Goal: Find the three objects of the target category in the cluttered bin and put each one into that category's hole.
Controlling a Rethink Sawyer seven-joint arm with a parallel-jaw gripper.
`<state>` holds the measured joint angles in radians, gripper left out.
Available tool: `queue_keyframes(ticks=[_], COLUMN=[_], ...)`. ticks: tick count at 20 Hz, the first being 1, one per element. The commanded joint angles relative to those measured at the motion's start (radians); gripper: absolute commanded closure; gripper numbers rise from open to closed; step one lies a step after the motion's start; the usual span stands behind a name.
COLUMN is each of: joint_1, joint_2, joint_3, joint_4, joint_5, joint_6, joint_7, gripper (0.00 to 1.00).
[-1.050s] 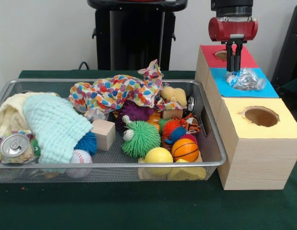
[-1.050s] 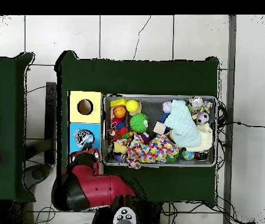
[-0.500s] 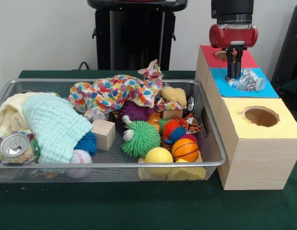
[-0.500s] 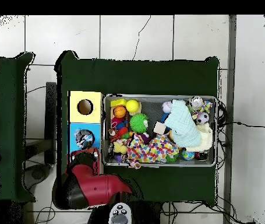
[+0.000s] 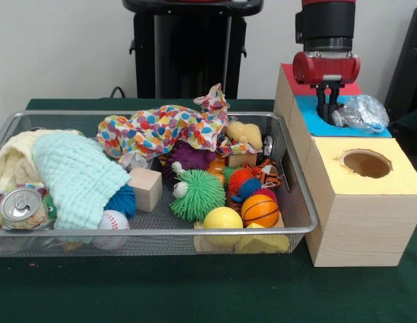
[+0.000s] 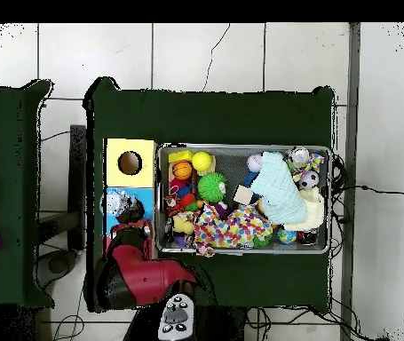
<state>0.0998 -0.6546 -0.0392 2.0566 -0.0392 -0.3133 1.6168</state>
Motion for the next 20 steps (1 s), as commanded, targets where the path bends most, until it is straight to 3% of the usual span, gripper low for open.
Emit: queue_keyframes(ticks=[1, 6, 11, 16, 20], joint_1=[0.001, -0.011, -0.065, -0.17, -0.221], joint_2=[0.148, 0.117, -0.063, -0.222, -0.313], joint_3=[0.017, 0.022, 0.063, 0.153, 0.202], joint_4=[-0.127, -0.123, -0.052, 0.01, 0.038], joint_5=[0.031, 0.014, -0.04, -0.103, -0.115], joint_6=[-0.068, -0.029, 0.131, 0.285, 0.385], joint_7=[0.168, 0.161, 0.126, 0.08, 0.061], gripper=[1.0, 1.0, 1.0, 1.0, 1.0])
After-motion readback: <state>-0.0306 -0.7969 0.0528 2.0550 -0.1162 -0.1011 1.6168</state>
